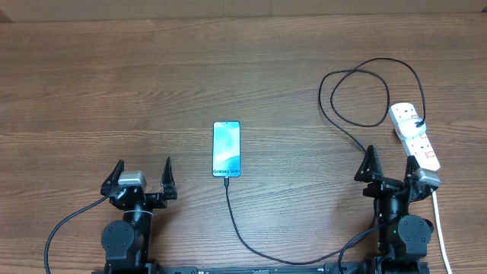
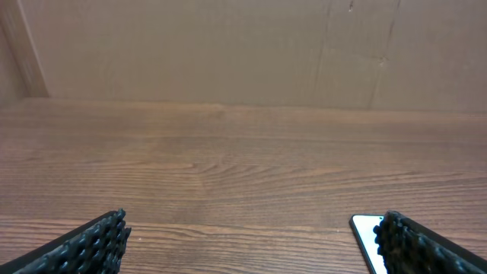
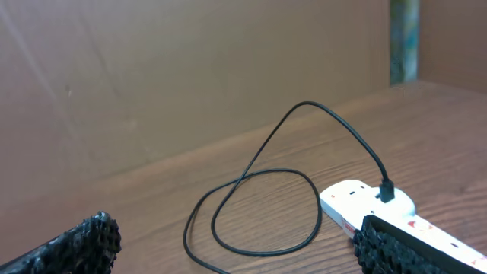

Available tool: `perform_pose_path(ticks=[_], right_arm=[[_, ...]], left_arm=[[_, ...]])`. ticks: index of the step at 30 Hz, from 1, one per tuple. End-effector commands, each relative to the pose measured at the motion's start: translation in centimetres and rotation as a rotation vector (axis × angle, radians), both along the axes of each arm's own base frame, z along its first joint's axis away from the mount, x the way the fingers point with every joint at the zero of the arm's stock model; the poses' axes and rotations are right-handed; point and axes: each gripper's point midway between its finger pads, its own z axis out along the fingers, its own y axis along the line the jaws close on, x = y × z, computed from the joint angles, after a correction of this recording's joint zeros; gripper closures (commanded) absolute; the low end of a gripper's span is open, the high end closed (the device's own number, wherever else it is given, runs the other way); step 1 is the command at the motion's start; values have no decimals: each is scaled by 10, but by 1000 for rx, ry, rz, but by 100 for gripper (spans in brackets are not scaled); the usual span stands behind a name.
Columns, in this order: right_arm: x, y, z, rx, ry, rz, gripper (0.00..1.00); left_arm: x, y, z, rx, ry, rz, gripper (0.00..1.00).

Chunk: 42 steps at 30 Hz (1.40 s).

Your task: Plug charger to phone and switch on socket

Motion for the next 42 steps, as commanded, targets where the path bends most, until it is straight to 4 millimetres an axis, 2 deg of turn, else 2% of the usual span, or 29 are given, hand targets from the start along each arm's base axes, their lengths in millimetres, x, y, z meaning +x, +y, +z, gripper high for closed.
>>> perform_pose_path(ticks=[1,8,14,42], right_arm=[[1,5,-3,-87,10,34,0],[1,5,-3,-89,11,34,0],[1,15,-4,-182,22,93,0],[1,16,-4,-181,20,103,0]], left_arm=[[0,-1,-1,7,-6,-5,0],[0,-1,-1,7,-6,-5,1],[0,-1,-1,7,-6,-5,1],[0,-1,-1,7,-6,-5,1]])
